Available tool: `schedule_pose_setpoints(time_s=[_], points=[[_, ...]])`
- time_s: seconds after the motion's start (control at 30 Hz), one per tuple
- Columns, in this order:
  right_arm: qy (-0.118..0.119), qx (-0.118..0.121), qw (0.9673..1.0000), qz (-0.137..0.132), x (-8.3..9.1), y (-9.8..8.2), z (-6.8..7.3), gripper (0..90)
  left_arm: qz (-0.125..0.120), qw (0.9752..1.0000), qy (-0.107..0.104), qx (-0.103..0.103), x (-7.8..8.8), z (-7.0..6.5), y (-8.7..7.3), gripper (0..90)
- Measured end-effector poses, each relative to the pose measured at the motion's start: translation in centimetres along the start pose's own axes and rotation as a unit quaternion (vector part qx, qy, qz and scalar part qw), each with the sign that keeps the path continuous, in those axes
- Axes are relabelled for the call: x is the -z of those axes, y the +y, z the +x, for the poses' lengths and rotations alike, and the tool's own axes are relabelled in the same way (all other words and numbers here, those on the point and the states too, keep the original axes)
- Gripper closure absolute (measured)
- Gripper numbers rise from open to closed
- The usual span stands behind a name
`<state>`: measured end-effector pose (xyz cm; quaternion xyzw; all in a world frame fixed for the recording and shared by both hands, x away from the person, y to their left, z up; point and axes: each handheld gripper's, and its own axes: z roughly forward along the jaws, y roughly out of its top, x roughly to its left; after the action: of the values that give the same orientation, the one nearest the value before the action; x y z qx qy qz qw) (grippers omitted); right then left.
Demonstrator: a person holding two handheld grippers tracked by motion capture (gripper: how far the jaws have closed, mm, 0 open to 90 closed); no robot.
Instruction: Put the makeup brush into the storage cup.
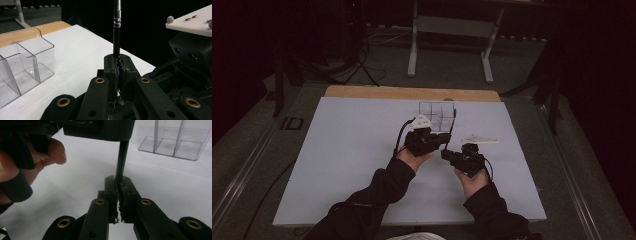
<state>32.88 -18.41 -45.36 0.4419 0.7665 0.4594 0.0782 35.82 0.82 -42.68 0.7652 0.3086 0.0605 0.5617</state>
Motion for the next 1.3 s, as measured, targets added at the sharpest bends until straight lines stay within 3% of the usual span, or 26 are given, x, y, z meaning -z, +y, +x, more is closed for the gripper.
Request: schedule_pose_setpoints(time_s=[0.13,0.2,0.3,0.57,0.77,0.93,1.17,1.3], points=[[-0.005,0.005,1.0000,-0.003,0.0,-0.2,-0.2,86.0,0.016,0.9998,-0.001,-0.013,-0.1,-0.3,0.5,84.7],[-0.010,0.009,0.9999,-0.005,0.1,-0.3,-0.3,86.1,0.014,0.9997,0.009,-0.015,0.2,-0.6,0.9,74.2],[-0.014,0.014,0.9998,-0.008,0.3,-0.3,-0.5,86.1,-0.001,0.9999,0.001,-0.010,0.8,-0.4,1.5,63.7],[-0.022,0.042,0.9989,-0.004,0.4,-0.3,-0.2,86.1,-0.017,0.9996,-0.006,-0.021,1.8,-0.3,1.8,55.0],[-0.023,0.062,0.9978,0.002,0.2,-0.5,0.1,86.1,-0.036,0.9987,-0.020,-0.029,2.3,0.1,1.8,54.6],[-0.029,0.076,0.9966,0.009,-0.2,-0.8,0.3,86.1,-0.033,0.9989,-0.014,-0.030,2.1,0.4,1.8,54.8],[-0.034,0.081,0.9959,0.019,-0.5,-1.0,0.2,86.2,-0.020,0.9992,-0.015,-0.031,1.6,0.5,1.8,67.4],[-0.035,0.088,0.9952,0.024,-0.6,-1.0,0.4,86.2,-0.019,0.9994,-0.021,-0.022,1.3,0.6,1.8,72.4]])
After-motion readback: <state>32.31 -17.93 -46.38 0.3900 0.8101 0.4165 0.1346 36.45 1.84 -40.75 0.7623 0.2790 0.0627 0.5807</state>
